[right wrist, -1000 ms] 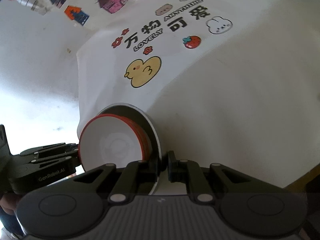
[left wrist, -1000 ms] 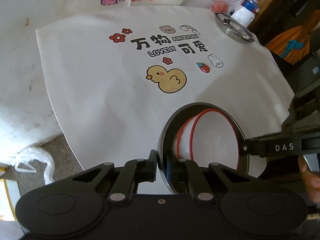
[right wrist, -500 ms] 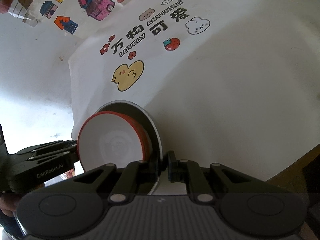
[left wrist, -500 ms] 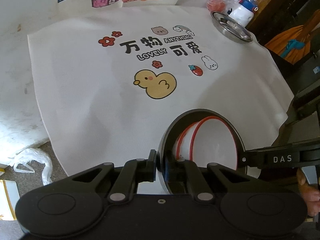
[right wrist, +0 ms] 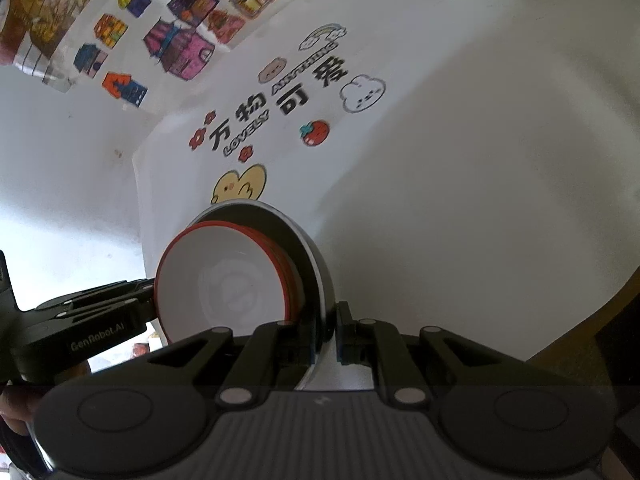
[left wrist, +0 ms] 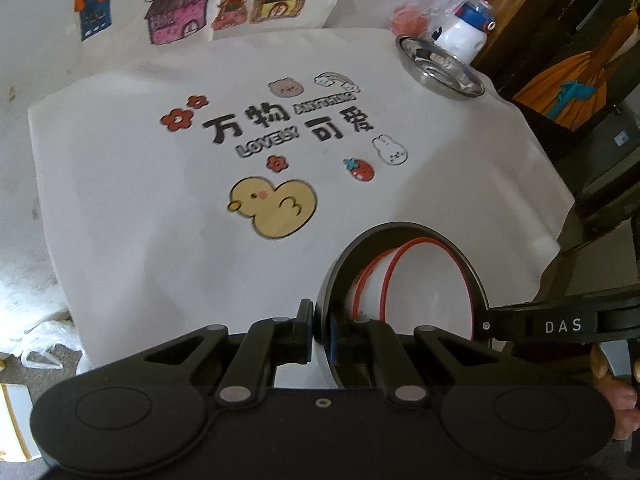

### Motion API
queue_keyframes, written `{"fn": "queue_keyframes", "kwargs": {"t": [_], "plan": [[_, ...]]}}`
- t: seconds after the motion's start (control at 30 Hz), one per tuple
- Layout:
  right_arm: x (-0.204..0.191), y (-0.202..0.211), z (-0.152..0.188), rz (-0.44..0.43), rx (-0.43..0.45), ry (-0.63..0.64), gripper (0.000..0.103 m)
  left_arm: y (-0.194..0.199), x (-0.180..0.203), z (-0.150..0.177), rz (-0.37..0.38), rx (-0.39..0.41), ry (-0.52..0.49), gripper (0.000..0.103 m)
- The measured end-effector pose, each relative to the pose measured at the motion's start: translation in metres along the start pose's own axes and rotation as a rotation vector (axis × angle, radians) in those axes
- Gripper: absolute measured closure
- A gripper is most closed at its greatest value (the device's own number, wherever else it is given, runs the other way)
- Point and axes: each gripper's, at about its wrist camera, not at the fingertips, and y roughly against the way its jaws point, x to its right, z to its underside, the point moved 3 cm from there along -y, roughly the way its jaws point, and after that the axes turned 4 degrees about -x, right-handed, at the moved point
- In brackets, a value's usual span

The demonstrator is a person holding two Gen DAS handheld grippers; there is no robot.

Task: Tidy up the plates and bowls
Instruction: 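Carry the bowl stack with both grippers toward the small steel plate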

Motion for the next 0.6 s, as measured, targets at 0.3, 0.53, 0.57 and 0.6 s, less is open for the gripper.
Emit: {"fn": "queue_keyframes", "kwargs": {"t": [0.3, 0.53, 0.57, 0.6], "plan": [[0.027, 0.011, -0.021, 0.0, 0.037, -0.037, 0.093, -0.013, 0.019, -0.02, 0.015, 0.007, -0.002, 0.097], [0.048, 0.026, -0.043, -0.001, 0.076, -0.061, 0.093, -0.026, 0.039, -0.044, 0.031, 0.014, -0.023, 0.097], [0.05, 0.027, -0.047, 0.0, 0.08, -0.061, 0.093, -0.027, 0.042, -0.047, 0.033, 0.016, -0.027, 0.097], [0.052, 0.029, -0.05, 0.002, 0.084, -0.062, 0.093, -0.029, 0.045, -0.051, 0.034, 0.018, -0.033, 0.097]]}}
